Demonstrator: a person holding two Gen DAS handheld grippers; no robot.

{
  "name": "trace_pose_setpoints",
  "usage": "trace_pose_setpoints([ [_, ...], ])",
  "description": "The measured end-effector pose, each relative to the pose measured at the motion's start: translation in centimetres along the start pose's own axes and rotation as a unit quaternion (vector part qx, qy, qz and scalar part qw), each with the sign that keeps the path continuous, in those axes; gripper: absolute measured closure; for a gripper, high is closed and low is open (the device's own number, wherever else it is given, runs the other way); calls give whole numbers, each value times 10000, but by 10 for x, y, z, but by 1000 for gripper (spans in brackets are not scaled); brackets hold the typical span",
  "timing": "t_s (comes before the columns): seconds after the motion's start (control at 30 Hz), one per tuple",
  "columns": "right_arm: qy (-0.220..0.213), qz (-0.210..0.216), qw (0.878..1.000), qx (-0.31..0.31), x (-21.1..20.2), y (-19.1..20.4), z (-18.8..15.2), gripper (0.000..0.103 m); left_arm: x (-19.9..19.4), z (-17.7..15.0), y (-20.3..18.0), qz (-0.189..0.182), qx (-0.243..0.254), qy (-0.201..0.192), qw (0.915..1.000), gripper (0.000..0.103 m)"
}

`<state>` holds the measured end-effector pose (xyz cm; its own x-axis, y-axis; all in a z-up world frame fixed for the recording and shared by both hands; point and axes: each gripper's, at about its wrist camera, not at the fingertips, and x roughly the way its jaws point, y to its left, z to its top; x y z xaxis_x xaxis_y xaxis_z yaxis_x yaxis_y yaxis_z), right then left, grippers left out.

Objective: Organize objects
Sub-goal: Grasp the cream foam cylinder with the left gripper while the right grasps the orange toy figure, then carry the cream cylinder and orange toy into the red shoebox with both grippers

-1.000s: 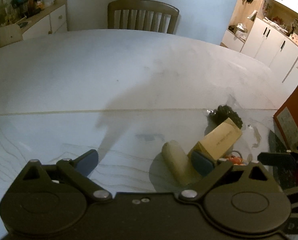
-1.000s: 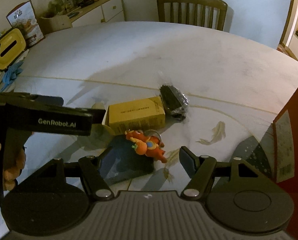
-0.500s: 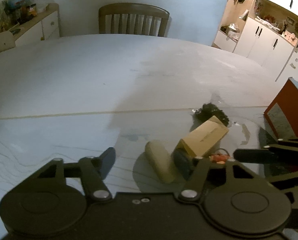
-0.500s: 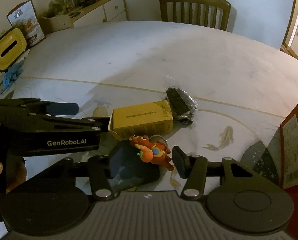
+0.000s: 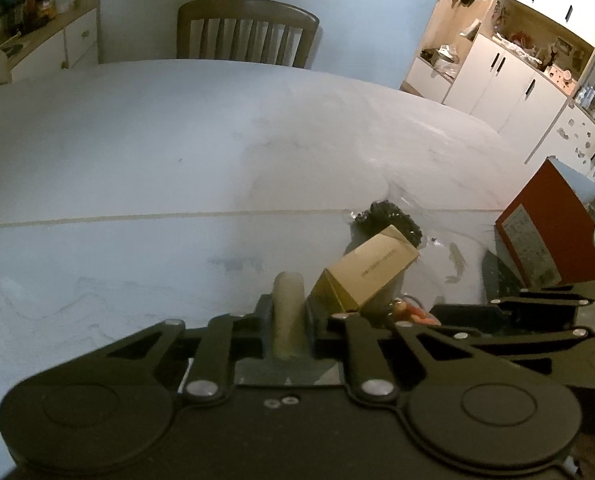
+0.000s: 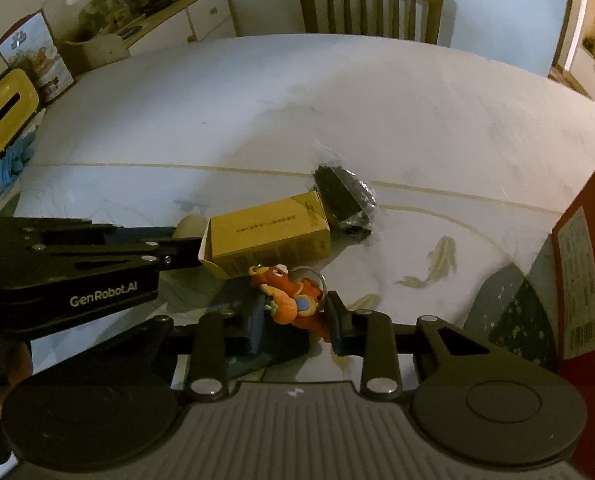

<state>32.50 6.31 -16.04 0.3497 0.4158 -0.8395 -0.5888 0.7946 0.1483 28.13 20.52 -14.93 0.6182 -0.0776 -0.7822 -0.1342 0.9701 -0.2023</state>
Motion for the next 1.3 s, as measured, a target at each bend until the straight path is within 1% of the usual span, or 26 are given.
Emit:
trace_pose_setpoints([
  [0.07,1,-13,10000,61,-2,-1,-1,74,-2,-1,1,-19,-57,37,10000,88],
  [0.2,-43,38,9997,251,-12,-5,-4,81,-7,-5,2,-31,-99,56,9999,88],
  [0.47,-23,2,9992,411,-30,-11,-20,82,-28,-13,-5,-181,-222,58,9996,88],
  [0.63,-105,98,9983,570,-49,-16,-31,82,-44,-16,-16,-408,-241,71,9989,88],
  [0.73,-139,145,9976,656,-65,-18,-36,82,-56,-14,-26,-568,-277,15,9980,88],
  [0.9,-317,367,9957,786,-99,-24,-42,82,-79,-10,-49,-826,-252,-137,9962,88],
  [1.1,-576,417,9932,923,-138,-37,-45,82,-100,-3,-82,-1040,-63,-392,9938,88],
  [1.3,-859,419,9903,1005,-171,-58,-48,82,-109,2,-112,-1197,31,-450,9918,88],
])
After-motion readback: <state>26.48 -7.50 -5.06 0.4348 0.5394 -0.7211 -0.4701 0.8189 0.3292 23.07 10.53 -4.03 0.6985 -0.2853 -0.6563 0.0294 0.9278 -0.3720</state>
